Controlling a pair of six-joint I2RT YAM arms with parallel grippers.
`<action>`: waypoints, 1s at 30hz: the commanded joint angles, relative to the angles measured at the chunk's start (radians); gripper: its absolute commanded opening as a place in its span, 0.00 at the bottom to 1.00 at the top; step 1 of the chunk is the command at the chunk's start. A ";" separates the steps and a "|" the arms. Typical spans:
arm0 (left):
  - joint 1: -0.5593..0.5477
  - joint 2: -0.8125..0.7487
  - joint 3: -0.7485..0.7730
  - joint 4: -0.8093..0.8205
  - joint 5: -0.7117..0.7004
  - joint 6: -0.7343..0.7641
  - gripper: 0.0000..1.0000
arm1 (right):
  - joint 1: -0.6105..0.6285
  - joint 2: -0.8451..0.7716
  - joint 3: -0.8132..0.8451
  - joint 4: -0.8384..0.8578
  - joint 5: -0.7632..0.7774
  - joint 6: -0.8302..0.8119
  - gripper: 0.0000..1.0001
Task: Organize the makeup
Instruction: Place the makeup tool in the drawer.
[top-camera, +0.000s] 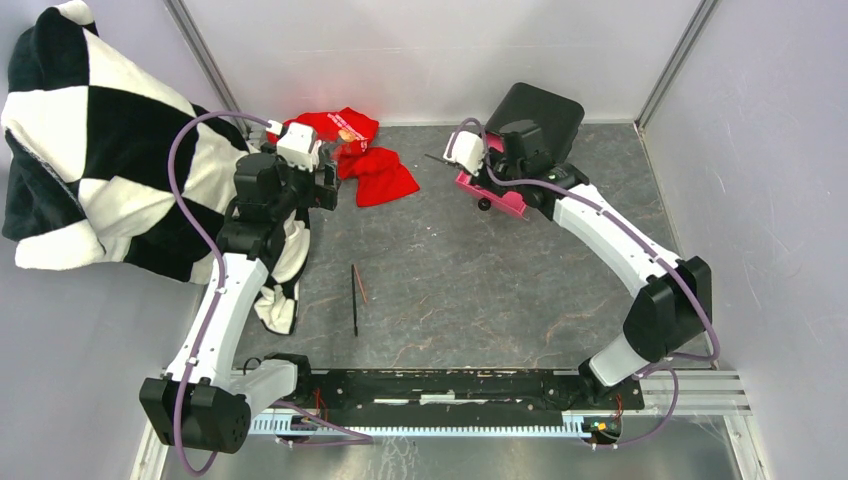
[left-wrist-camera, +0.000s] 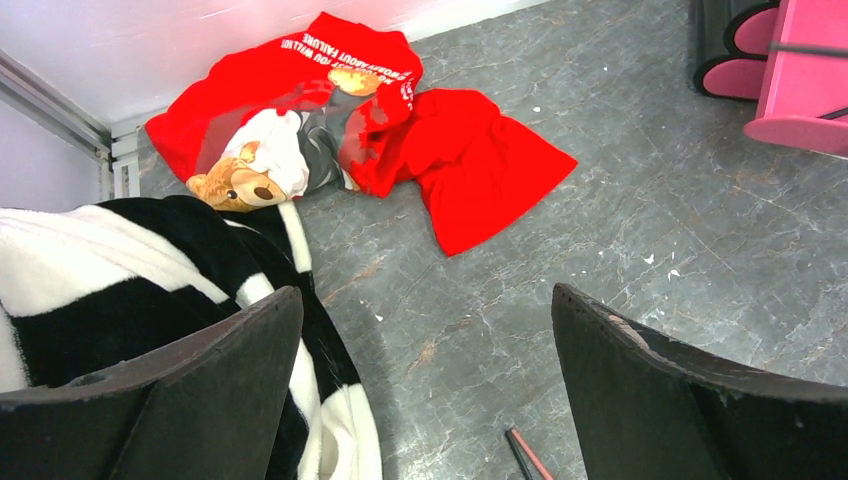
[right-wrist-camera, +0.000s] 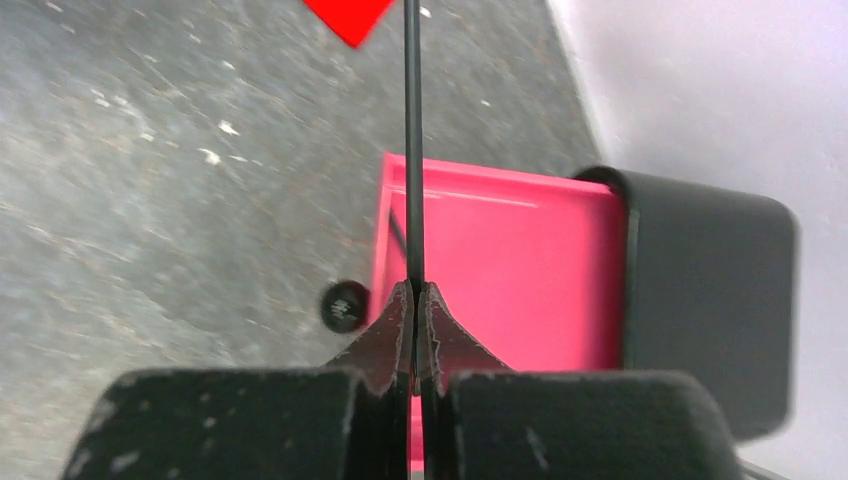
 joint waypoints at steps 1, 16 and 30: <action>0.003 -0.007 -0.010 0.050 0.031 0.014 1.00 | -0.047 0.009 0.067 -0.094 0.104 -0.200 0.00; 0.003 -0.002 -0.012 0.050 0.033 0.014 1.00 | -0.150 0.122 0.184 -0.266 0.148 -0.594 0.00; 0.003 0.006 -0.014 0.047 0.038 0.039 1.00 | -0.163 0.194 0.242 -0.244 0.191 -0.647 0.41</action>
